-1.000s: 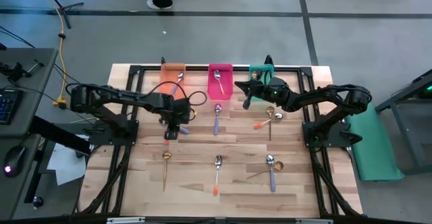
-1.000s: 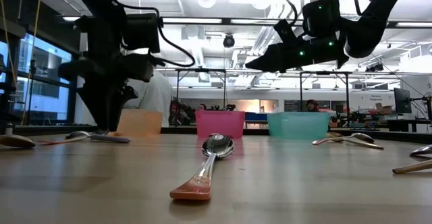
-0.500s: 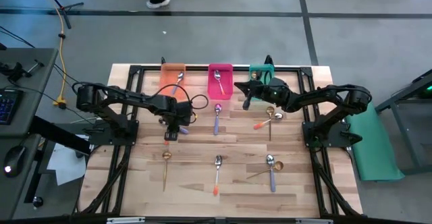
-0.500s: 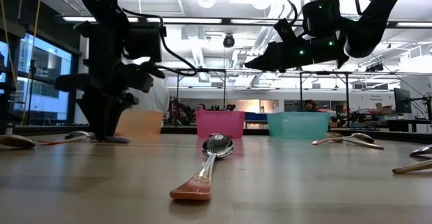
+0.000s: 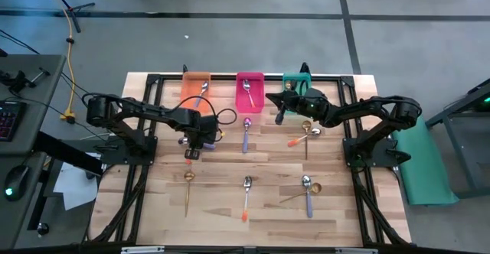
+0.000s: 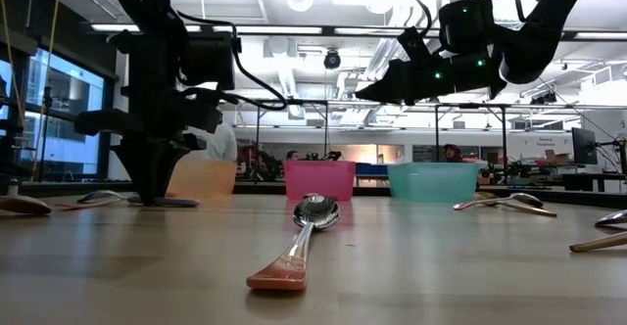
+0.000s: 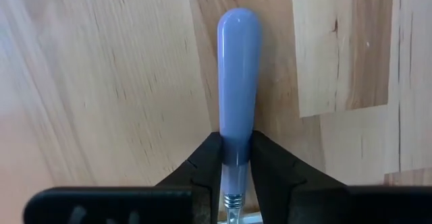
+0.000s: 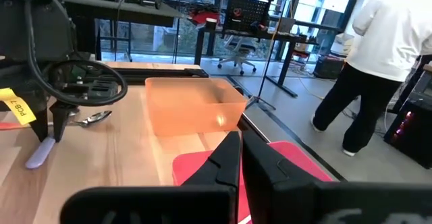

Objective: Sort silverware by color (type)
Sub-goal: Put the purple spoon into the orange bin

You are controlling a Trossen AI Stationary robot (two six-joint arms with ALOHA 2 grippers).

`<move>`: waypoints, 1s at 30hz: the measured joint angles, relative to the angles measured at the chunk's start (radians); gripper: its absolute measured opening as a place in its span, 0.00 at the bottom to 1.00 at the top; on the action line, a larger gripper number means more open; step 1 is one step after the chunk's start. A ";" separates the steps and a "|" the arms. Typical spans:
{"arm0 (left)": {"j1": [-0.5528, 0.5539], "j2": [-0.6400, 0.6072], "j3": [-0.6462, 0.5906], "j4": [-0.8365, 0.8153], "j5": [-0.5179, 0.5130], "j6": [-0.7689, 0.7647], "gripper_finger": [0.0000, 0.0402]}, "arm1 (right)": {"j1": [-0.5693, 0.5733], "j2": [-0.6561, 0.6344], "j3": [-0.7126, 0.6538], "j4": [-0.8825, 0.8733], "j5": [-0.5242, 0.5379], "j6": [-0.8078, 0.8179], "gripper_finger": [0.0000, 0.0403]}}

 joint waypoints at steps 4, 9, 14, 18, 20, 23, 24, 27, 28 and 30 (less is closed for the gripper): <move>0.000 0.000 0.000 -0.001 0.000 0.002 0.12 | 0.000 0.000 0.000 -0.006 0.000 0.000 0.00; -0.007 -0.002 0.018 -0.045 -0.001 0.003 0.12 | 0.000 0.000 0.000 -0.006 0.000 0.000 0.00; -0.007 -0.002 0.110 -0.113 0.000 -0.006 0.11 | 0.000 0.000 0.000 -0.006 0.000 0.000 0.00; -0.005 -0.003 0.199 -0.155 0.000 -0.015 0.11 | 0.000 0.000 0.000 -0.012 0.000 0.000 0.00; 0.003 -0.003 0.240 -0.190 0.004 -0.029 0.11 | 0.000 0.000 0.000 -0.019 0.000 0.000 0.00; 0.027 -0.007 0.300 -0.219 0.006 -0.048 0.11 | 0.000 0.000 0.000 -0.022 0.001 0.000 0.00; 0.038 -0.011 0.316 -0.233 0.006 -0.050 0.11 | 0.000 0.000 0.000 -0.026 0.001 0.000 0.00; 0.082 -0.034 0.352 -0.243 0.007 -0.063 0.11 | 0.000 0.000 0.000 -0.030 0.001 0.000 0.00; 0.104 -0.045 0.360 -0.242 0.010 -0.075 0.11 | 0.000 0.000 0.000 -0.032 0.001 0.000 0.00; 0.154 -0.065 0.368 -0.241 0.025 -0.109 0.11 | 0.000 0.000 0.000 -0.035 0.001 0.000 0.00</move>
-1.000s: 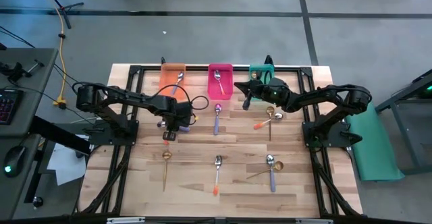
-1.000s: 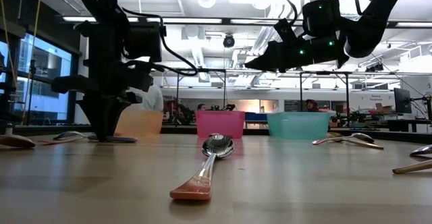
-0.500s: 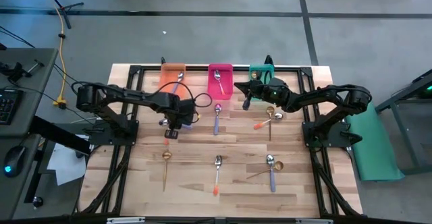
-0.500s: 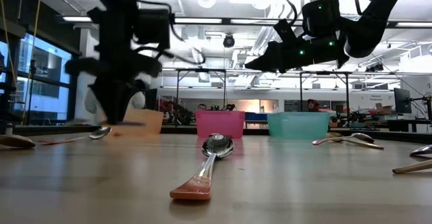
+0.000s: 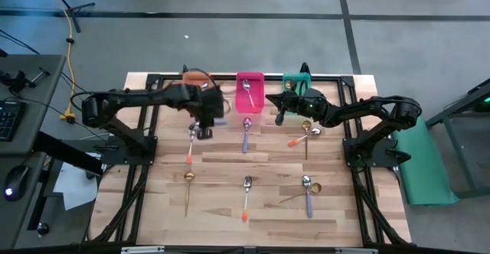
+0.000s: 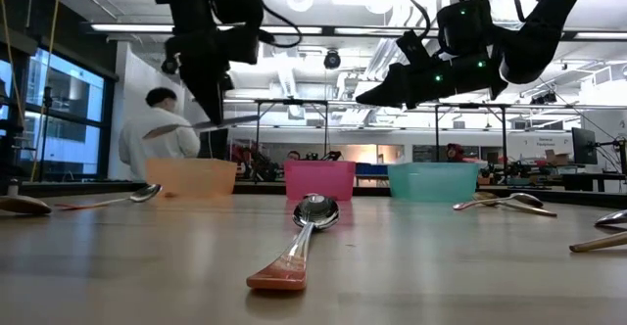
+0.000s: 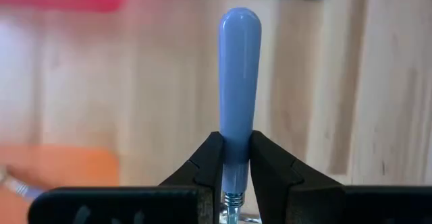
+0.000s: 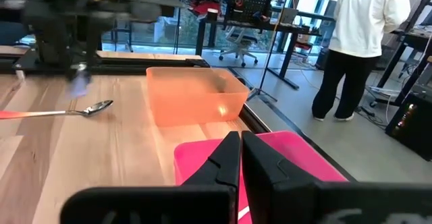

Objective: Sort silverware by color (type)
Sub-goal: Put the purple spoon into the orange bin

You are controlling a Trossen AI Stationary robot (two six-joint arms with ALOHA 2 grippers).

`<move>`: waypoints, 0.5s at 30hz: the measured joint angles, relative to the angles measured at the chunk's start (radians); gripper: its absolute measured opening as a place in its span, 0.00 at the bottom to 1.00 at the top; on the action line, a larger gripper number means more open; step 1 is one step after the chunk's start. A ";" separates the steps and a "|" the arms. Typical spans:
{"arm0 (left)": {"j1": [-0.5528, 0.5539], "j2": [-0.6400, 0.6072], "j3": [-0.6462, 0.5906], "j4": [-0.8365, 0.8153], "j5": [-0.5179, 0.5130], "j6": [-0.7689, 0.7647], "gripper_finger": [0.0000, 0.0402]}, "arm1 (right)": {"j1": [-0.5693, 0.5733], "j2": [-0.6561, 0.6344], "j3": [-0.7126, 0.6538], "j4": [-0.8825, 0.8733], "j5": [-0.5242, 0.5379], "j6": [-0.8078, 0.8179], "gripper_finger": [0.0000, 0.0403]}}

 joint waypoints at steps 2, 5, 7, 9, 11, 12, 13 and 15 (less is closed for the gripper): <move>0.059 -0.019 0.004 0.000 0.012 -0.038 0.11 | 0.000 0.000 0.000 0.000 0.000 0.000 0.00; 0.162 -0.041 0.005 0.007 0.015 -0.080 0.11 | 0.000 0.000 0.000 0.001 0.000 0.000 0.00; 0.234 -0.047 0.005 0.015 0.015 -0.109 0.11 | 0.000 0.000 0.000 0.000 0.000 0.000 0.00; 0.306 -0.047 0.005 0.031 0.015 -0.132 0.11 | 0.000 0.000 0.000 0.001 0.000 0.000 0.00; 0.371 -0.046 0.005 0.045 0.016 -0.134 0.11 | 0.000 0.000 0.000 0.001 0.000 0.000 0.00; 0.397 -0.043 0.005 0.060 0.016 -0.134 0.11 | 0.000 0.000 0.000 0.001 0.000 0.000 0.00; 0.420 -0.040 0.005 0.077 0.016 -0.134 0.11 | 0.000 0.000 0.000 0.001 0.000 0.000 0.00; 0.467 -0.035 0.005 0.101 0.017 -0.131 0.11 | 0.000 0.000 0.000 0.001 0.000 0.000 0.00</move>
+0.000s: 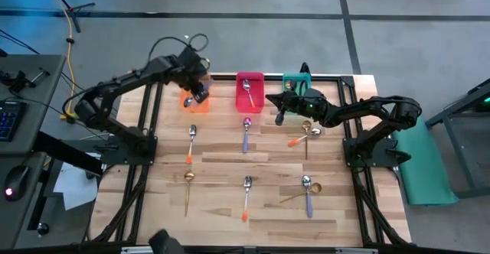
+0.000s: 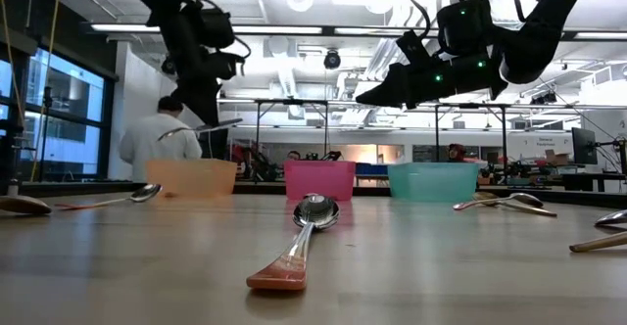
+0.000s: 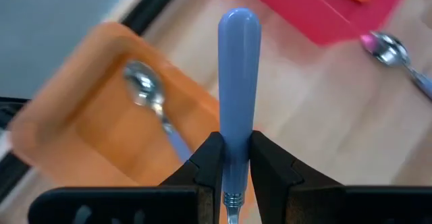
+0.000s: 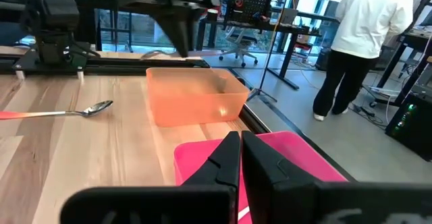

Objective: Sort silverware by color (type)
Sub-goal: Put the purple spoon into the orange bin, then put the golden spoon into the green bin

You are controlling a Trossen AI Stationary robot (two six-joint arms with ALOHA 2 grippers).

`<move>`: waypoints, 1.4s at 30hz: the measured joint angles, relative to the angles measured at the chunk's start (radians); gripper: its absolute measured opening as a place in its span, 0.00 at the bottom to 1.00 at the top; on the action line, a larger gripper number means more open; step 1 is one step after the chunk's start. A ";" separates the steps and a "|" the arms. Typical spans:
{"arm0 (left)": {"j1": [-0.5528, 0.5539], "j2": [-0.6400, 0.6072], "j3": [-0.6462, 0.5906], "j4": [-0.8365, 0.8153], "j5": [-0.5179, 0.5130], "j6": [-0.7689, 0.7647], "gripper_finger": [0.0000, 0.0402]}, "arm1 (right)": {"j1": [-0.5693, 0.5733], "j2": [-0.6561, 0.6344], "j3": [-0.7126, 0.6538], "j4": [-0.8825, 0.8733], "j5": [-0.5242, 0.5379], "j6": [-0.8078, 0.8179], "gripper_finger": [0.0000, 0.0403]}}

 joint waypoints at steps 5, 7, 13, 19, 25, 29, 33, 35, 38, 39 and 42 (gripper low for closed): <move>0.100 0.040 0.000 0.017 0.002 0.001 0.11 | 0.000 0.000 0.000 0.000 0.000 0.000 0.00; 0.127 0.064 0.000 0.025 0.002 -0.004 0.11 | 0.000 0.000 0.000 0.000 0.000 0.000 0.00; 0.174 0.153 0.000 0.066 0.043 -0.025 0.11 | 0.000 0.000 0.000 0.000 0.000 0.000 0.00; 0.181 0.232 0.000 0.083 0.044 -0.038 0.11 | 0.000 0.000 0.000 0.000 0.000 0.000 0.00; 0.181 0.278 0.000 0.123 0.071 -0.065 0.12 | 0.000 0.000 0.000 -0.006 0.000 0.000 0.00; 0.181 0.283 0.000 0.124 0.071 -0.064 0.17 | 0.000 0.000 0.000 -0.007 0.000 0.000 0.00; 0.181 0.273 0.000 0.127 0.069 -0.056 0.22 | 0.000 0.000 0.000 -0.008 0.000 0.000 0.00; 0.181 0.268 0.000 0.127 0.068 -0.047 0.24 | 0.000 0.000 0.000 -0.008 0.000 0.000 0.00; 0.179 0.253 0.000 0.126 0.067 -0.019 0.25 | 0.000 0.000 0.000 -0.008 0.000 0.000 0.00; 0.177 0.244 0.000 0.126 0.067 -0.014 0.24 | 0.000 0.000 0.000 -0.008 0.000 0.000 0.00; 0.160 0.210 -0.002 0.140 0.055 -0.008 0.22 | 0.000 0.000 0.000 -0.014 0.000 0.000 0.00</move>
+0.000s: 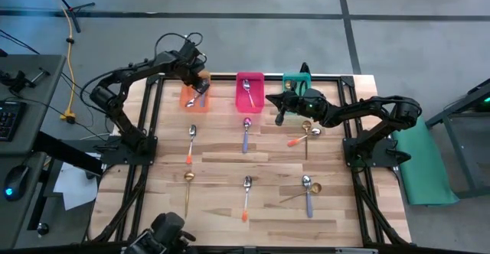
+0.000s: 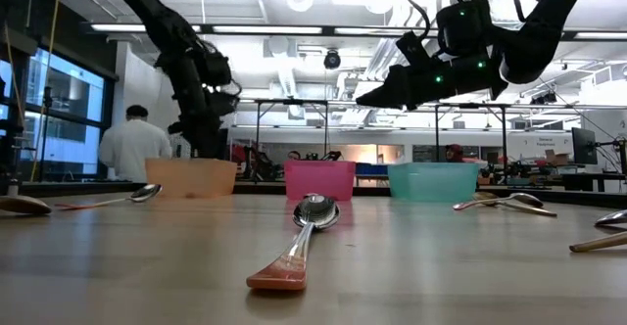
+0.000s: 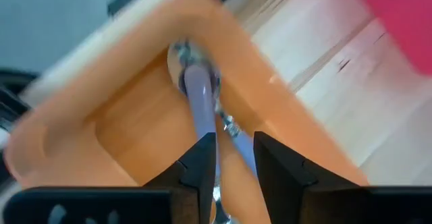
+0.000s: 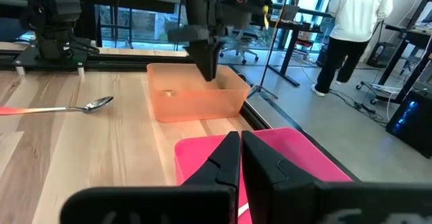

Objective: Sort silverware by color (type)
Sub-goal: Put the golden spoon into the green bin

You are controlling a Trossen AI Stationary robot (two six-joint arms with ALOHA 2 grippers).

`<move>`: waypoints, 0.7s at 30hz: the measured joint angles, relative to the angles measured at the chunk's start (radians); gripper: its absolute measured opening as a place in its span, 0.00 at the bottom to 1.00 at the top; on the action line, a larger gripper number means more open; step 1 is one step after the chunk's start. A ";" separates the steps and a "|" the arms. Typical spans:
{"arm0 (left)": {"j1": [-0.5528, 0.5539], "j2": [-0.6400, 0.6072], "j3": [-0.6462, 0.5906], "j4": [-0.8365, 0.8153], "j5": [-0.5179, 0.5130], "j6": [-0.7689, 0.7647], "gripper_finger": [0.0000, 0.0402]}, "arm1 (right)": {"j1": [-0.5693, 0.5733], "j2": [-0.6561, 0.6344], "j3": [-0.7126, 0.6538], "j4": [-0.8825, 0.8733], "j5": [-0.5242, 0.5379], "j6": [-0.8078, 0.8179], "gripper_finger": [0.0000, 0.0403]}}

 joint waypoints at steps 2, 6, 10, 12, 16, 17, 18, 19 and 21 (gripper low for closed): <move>-0.018 -0.034 -0.003 0.025 -0.013 0.013 0.19 | 0.000 0.000 0.000 -0.001 0.000 0.000 0.00; -0.063 -0.125 -0.046 0.135 -0.031 0.012 0.12 | 0.000 0.000 0.000 -0.008 0.000 0.000 0.00; -0.128 -0.234 -0.138 0.287 -0.033 -0.011 0.06 | 0.000 0.000 0.000 -0.017 0.000 0.000 0.00; -0.170 -0.288 -0.197 0.364 -0.032 -0.012 0.03 | 0.000 0.000 0.000 -0.021 0.000 0.006 0.00; -0.264 -0.383 -0.310 0.517 -0.031 -0.037 0.00 | 0.000 0.000 0.000 -0.023 0.000 0.011 0.00; -0.288 -0.404 -0.337 0.551 -0.031 -0.038 0.00 | 0.000 0.000 0.000 -0.023 0.000 0.016 0.00; -0.313 -0.423 -0.363 0.589 -0.031 -0.038 0.00 | 0.000 0.000 0.000 -0.023 0.000 0.025 0.00; -0.337 -0.440 -0.387 0.623 -0.030 -0.037 0.00 | 0.000 0.000 0.000 -0.023 0.000 0.027 0.00; -0.384 -0.467 -0.437 0.701 -0.030 -0.038 0.00 | 0.000 0.000 0.000 -0.023 0.000 0.027 0.00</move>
